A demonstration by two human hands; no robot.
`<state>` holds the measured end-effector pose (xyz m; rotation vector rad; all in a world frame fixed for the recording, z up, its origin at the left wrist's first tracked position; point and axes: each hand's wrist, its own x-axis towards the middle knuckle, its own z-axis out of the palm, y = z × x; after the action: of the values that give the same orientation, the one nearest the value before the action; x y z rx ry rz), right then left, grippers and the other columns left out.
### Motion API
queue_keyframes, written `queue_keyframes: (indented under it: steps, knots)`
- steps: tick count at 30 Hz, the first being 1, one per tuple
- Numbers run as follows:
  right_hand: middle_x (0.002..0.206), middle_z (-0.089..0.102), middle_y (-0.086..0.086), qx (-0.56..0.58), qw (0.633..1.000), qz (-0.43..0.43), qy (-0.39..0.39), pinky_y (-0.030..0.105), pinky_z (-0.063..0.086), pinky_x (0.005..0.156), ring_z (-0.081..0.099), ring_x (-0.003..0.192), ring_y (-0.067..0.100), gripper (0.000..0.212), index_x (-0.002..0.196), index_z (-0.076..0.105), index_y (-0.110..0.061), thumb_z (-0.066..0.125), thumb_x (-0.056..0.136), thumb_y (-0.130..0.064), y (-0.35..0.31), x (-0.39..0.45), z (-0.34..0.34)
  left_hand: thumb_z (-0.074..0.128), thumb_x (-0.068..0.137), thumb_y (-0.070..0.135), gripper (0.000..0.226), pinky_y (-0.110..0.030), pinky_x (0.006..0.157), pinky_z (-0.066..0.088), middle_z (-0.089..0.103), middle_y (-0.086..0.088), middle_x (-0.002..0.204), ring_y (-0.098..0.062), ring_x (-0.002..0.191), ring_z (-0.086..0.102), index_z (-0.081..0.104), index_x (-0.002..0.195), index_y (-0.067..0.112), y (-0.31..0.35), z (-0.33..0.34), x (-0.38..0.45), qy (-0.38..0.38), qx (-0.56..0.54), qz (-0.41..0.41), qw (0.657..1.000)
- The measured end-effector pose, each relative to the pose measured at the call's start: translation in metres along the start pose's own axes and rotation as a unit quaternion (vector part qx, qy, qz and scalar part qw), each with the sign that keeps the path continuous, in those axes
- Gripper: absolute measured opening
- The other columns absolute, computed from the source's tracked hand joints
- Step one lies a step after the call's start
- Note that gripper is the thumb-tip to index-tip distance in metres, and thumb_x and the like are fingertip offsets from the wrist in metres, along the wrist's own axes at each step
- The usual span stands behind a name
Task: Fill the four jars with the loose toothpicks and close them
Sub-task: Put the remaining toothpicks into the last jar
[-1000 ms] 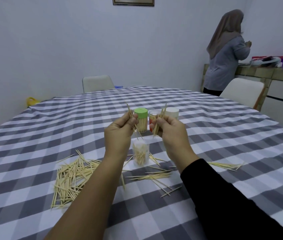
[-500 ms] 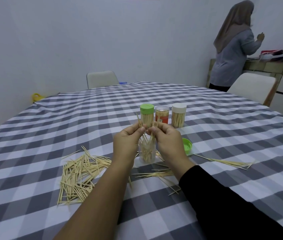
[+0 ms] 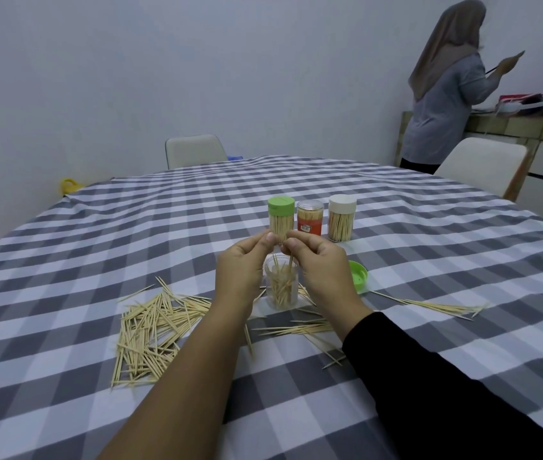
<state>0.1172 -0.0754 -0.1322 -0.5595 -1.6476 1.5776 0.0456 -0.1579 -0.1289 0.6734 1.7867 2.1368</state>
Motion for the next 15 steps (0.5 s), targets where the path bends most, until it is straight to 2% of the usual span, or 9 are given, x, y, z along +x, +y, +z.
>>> queue_keyframes:
  steps: [3, 5, 8, 10, 12, 15]
  knots:
    - [0.105, 0.070, 0.006, -0.004, 1.000, -0.002, -0.001, 0.031, 0.052, 0.092, 0.065, 0.101, 0.017, 0.020, 0.109, 0.067, -0.011, 0.058, 0.092, -0.011, -0.001, -0.002, -0.001, 0.067, 0.087, 0.020, 0.009, -0.010, 0.064, 0.041, 0.071, 0.006, 0.095, -0.001, 0.093, 0.061, 0.071, 0.093, 0.025, 0.002, -0.001, -0.002, -0.001, 0.020, -0.005, 1.000]
    - [0.105, 0.070, 0.004, -0.019, 1.000, -0.009, -0.004, 0.024, 0.051, 0.088, 0.064, 0.103, 0.015, 0.018, 0.107, 0.068, -0.015, 0.056, 0.093, -0.013, -0.003, -0.003, -0.001, 0.066, 0.088, 0.021, 0.009, -0.009, 0.064, 0.039, 0.071, 0.006, 0.096, 0.000, 0.094, 0.060, 0.069, 0.089, 0.029, 0.003, -0.002, -0.002, 0.003, 0.035, 0.002, 0.999]
    - [0.108, 0.068, -0.001, -0.046, 0.999, -0.023, -0.003, 0.009, 0.044, 0.078, 0.060, 0.103, 0.007, 0.021, 0.111, 0.067, -0.017, 0.053, 0.095, -0.015, -0.007, -0.005, -0.004, 0.060, 0.092, 0.023, 0.013, -0.011, 0.068, 0.038, 0.070, 0.006, 0.099, -0.001, 0.096, 0.060, 0.070, 0.099, 0.026, 0.004, -0.002, -0.003, 0.011, 0.071, 0.038, 0.997]
    - [0.107, 0.067, -0.004, -0.059, 0.998, -0.025, 0.007, 0.004, 0.042, 0.072, 0.059, 0.100, 0.004, 0.024, 0.114, 0.066, -0.015, 0.051, 0.096, -0.015, -0.011, -0.006, -0.009, 0.058, 0.093, 0.024, 0.020, -0.012, 0.073, 0.041, 0.068, 0.010, 0.100, -0.001, 0.098, 0.059, 0.070, 0.109, 0.021, 0.004, 0.001, -0.005, 0.013, 0.124, 0.084, 0.989]
    - [0.106, 0.068, -0.003, -0.073, 0.997, -0.024, 0.020, 0.004, 0.042, 0.072, 0.059, 0.099, 0.004, 0.023, 0.113, 0.067, -0.015, 0.050, 0.096, -0.015, -0.016, -0.007, -0.016, 0.058, 0.093, 0.025, 0.022, -0.016, 0.079, 0.043, 0.064, 0.011, 0.104, -0.003, 0.102, 0.055, 0.070, 0.111, 0.021, 0.003, 0.006, -0.008, 0.018, 0.192, 0.155, 0.969]
    - [0.106, 0.068, -0.001, -0.121, 0.992, -0.019, 0.041, 0.019, 0.046, 0.084, 0.060, 0.103, 0.012, 0.022, 0.108, 0.068, -0.015, 0.052, 0.095, -0.014, -0.024, -0.006, -0.036, 0.061, 0.090, 0.026, 0.020, -0.029, 0.091, 0.044, 0.063, 0.014, 0.104, 0.002, 0.101, 0.048, 0.073, 0.106, 0.021, -0.002, 0.013, -0.011, 0.019, 0.297, 0.313, 0.902]
